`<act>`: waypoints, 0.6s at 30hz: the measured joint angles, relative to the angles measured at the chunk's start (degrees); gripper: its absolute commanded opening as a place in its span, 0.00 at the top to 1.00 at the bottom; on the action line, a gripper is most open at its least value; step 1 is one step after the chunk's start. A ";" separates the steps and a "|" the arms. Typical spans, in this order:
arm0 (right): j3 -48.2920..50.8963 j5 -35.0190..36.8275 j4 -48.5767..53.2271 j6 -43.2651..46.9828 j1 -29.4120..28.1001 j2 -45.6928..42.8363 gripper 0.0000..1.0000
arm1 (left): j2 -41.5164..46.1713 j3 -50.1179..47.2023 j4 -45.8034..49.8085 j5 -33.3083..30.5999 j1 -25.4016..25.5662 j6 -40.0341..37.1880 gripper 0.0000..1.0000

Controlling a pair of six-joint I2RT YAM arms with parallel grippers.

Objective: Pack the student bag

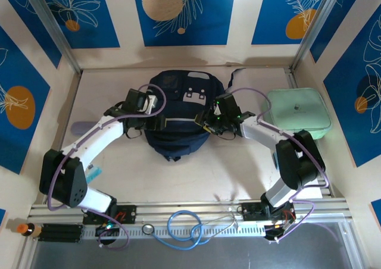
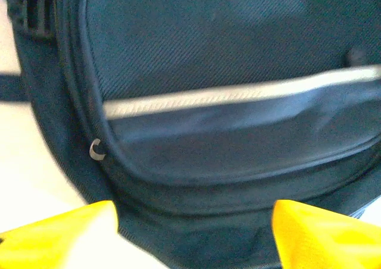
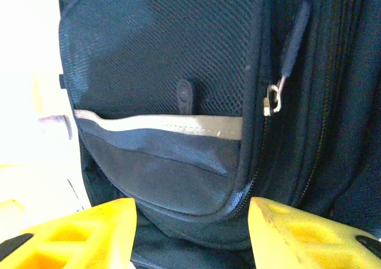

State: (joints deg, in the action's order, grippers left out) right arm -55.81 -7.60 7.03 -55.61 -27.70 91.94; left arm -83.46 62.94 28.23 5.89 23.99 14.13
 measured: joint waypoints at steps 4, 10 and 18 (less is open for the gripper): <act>1.75 -0.92 -2.08 -1.81 0.07 1.38 0.48 | -2.40 0.98 -4.74 0.74 1.40 -5.07 0.23; 7.10 -1.46 -6.23 -3.65 0.94 1.25 0.47 | -6.51 1.07 -7.91 3.69 4.85 -15.26 0.23; 9.75 -3.13 -9.81 -5.40 2.58 1.25 0.47 | -14.75 7.56 -4.11 1.99 9.53 -27.65 0.26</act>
State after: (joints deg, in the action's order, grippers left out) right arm -46.06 -10.72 -2.79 -61.01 -25.12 93.19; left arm -98.21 70.50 24.12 7.88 33.52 -13.52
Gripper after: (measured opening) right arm 0.527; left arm 0.747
